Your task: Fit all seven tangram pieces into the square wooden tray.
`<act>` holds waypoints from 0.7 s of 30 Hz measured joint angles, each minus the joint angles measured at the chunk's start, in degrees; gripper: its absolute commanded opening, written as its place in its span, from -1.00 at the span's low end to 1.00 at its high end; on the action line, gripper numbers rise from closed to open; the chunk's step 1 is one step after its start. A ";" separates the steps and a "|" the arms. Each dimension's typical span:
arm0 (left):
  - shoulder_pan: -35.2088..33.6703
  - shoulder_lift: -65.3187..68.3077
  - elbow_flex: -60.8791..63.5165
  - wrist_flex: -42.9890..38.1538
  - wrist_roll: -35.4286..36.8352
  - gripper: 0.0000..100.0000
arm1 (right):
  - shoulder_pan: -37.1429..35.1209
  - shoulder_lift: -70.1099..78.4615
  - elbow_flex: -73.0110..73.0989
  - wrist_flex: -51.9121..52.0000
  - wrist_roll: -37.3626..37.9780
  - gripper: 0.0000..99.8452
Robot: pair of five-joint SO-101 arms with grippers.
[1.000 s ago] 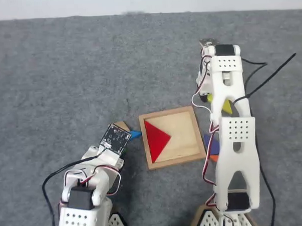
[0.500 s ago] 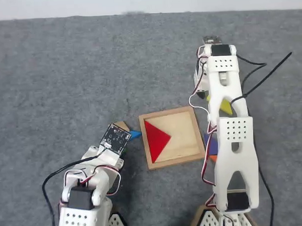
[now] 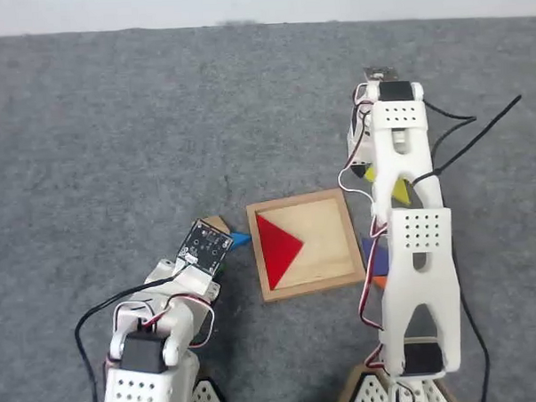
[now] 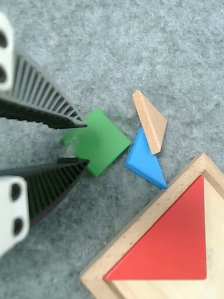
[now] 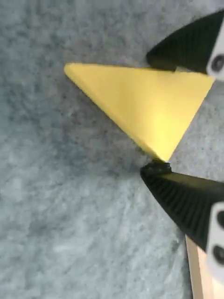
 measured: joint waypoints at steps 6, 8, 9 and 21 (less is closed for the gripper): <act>0.00 0.00 0.00 0.00 0.00 -0.80 | 0.26 0.00 -0.62 0.70 0.53 -0.51; 0.00 0.00 0.00 0.00 0.00 -0.80 | 0.62 0.18 -2.11 1.85 0.53 -0.51; 0.00 0.00 0.00 0.00 0.00 -0.80 | 0.62 0.26 -2.81 2.46 0.53 -0.51; 0.00 0.00 0.00 0.00 0.00 -0.80 | 0.00 -1.76 2.46 2.73 23.30 -0.17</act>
